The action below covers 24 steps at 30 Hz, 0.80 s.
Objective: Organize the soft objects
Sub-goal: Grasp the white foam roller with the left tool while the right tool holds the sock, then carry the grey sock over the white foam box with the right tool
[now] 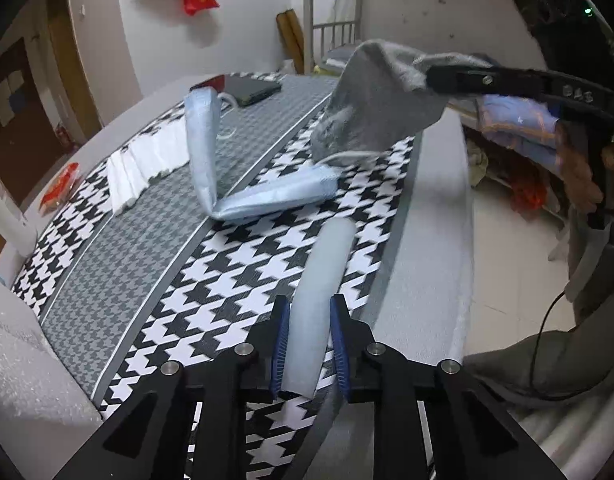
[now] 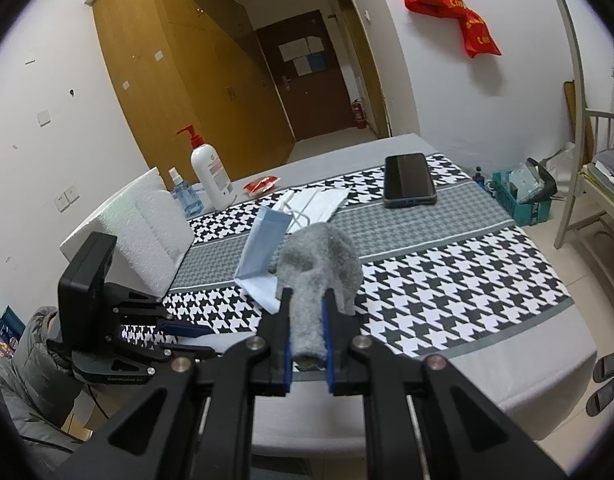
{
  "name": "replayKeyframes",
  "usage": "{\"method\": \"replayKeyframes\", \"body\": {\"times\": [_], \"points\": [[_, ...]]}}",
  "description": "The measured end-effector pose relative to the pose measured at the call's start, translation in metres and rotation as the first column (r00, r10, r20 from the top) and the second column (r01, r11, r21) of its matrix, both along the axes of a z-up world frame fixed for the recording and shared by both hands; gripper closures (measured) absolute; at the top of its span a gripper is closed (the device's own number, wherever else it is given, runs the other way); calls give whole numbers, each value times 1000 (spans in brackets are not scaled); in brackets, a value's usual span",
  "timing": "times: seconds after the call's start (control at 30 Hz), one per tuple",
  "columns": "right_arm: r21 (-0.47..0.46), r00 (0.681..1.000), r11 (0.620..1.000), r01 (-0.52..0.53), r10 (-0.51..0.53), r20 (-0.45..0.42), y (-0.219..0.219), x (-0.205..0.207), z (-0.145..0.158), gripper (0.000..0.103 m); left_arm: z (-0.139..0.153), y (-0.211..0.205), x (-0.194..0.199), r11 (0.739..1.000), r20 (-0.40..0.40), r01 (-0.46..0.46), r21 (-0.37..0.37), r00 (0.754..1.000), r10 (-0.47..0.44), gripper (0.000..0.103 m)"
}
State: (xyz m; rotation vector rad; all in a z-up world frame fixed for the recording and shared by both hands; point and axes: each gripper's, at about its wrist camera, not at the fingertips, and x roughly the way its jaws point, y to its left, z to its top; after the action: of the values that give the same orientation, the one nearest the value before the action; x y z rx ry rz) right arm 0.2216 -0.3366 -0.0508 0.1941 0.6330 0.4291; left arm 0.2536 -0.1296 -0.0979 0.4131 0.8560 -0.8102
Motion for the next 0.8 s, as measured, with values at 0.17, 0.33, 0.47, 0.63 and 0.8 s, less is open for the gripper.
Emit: {"method": "replayKeyframes", "body": {"times": [0.17,0.33,0.47,0.63,0.8], "points": [[-2,1000,1000,4,-4,5,1,-1,2,88,13,0,-10,999,74,-41,-31,996,43,81],[-3,1000,1000,2,-2,14,2,-4,4,88,30,5,-21,992,131,-90,-93,986,102,81],[-4,1000,1000,-5,5,20,5,-4,6,88,44,11,-30,978,172,-146,-148,970,171,81],[-7,999,1000,-21,21,34,10,-4,12,88,56,15,-36,966,190,-185,-182,957,219,81],[-5,998,999,-38,39,56,16,-5,18,88,67,19,-43,945,215,-238,-222,934,286,81]]}}
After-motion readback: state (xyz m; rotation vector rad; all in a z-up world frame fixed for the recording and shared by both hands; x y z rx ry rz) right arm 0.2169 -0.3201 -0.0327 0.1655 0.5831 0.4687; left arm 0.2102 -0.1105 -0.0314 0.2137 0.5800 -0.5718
